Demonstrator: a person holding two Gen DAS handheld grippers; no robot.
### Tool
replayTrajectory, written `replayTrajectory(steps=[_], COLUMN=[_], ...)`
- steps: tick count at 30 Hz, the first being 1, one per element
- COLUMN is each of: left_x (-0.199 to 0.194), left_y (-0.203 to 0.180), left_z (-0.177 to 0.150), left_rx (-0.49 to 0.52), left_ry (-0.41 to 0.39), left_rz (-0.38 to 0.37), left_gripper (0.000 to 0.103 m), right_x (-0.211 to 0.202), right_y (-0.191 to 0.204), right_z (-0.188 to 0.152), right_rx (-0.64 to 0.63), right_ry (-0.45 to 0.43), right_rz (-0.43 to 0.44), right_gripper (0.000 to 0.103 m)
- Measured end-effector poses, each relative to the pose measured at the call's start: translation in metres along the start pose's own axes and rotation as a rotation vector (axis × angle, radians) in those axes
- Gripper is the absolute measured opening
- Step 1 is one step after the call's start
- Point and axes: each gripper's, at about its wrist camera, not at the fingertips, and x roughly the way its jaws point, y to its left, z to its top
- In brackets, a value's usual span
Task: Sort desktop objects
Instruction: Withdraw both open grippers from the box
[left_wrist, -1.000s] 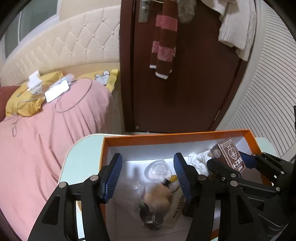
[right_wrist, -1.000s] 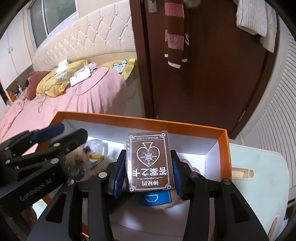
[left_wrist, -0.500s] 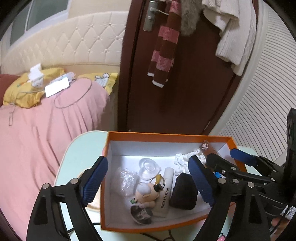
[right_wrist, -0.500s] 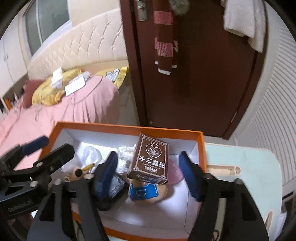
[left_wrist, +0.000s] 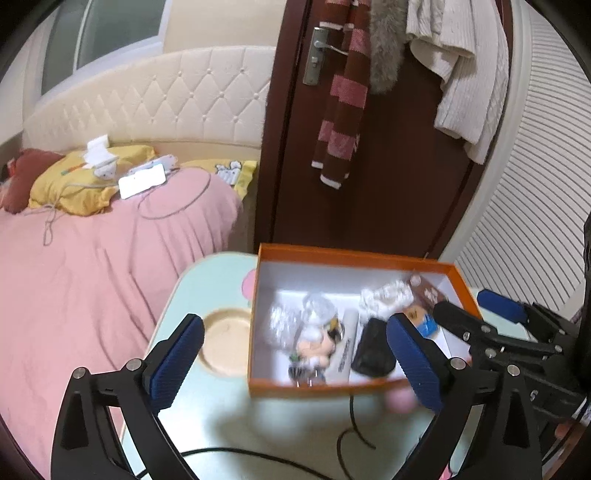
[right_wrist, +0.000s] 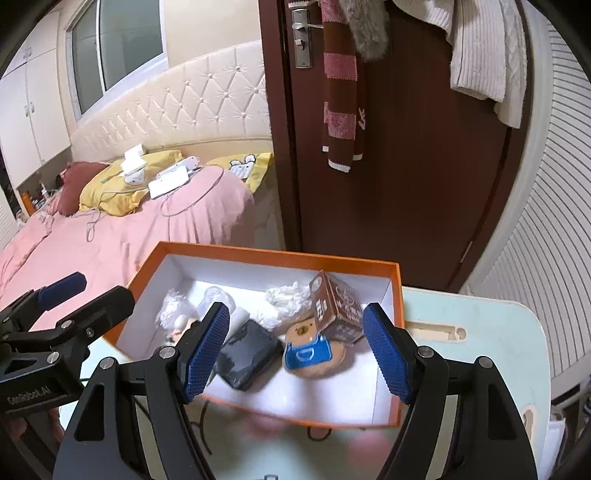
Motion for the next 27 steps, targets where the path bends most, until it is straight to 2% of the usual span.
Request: replayTrajectory(steps=[7,12,20,21,25,27], left_x=[-0.004,0.009,0.033,0.032,0.033,0.033], left_y=[-0.013,-0.025,-0.037,-0.035,-0.029,-0.028], left_z=[-0.041,-0.069,-0.094,-0.095,-0.095,-0.096], left_rx=[0.045,0.092,0.182,0.166,0.129,0.124], left_ry=[0.038,0.087,0.158,0.136,0.144,0.138], left_rz=[0.007,0.028,0.085,0.087,0.088,0.093], left_gripper=[0.099,0.099,0.100,0.101,0.102,0.102], right_x=[-0.017,-0.029,-0.011,-0.009,-0.004,-0.001], right_y=[0.002,-0.010,-0.021,-0.022,-0.022,-0.022], right_z=[-0.027,-0.066,-0.106,-0.107,-0.112,-0.115], right_rx=[-0.011,0.036,0.066,0.068,0.070,0.067], right_ry=[0.005,-0.014,0.098,0.100,0.096,0.089], right_rz=[-0.021,-0.032,-0.100,-0.108,-0.137,-0.155], right_gripper=[0.075,0.075,0.075,0.075,0.075,0.080])
